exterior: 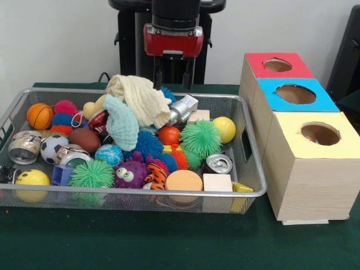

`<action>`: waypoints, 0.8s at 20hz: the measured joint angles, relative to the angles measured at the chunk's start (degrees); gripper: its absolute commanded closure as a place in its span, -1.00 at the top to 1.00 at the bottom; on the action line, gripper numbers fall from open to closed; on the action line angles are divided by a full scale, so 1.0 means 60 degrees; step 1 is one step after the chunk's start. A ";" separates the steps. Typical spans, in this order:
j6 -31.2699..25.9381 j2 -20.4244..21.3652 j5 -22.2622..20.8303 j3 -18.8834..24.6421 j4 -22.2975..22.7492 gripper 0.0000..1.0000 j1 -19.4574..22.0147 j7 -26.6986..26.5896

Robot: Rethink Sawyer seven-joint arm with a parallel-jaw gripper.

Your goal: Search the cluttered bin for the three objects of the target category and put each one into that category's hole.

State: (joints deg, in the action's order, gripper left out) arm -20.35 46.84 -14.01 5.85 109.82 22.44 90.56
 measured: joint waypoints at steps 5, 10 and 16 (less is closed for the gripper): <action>-0.0039 -0.0008 -0.0308 0.0123 -0.0289 1.00 0.0098 0.0000; -0.0041 -0.0182 -0.0353 0.0123 -0.0553 1.00 -0.0086 0.0000; -0.0041 -0.0682 -0.0353 0.0132 -0.1229 1.00 -0.0777 0.0000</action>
State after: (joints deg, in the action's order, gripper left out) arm -20.60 42.74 -16.12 6.64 102.45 17.78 90.56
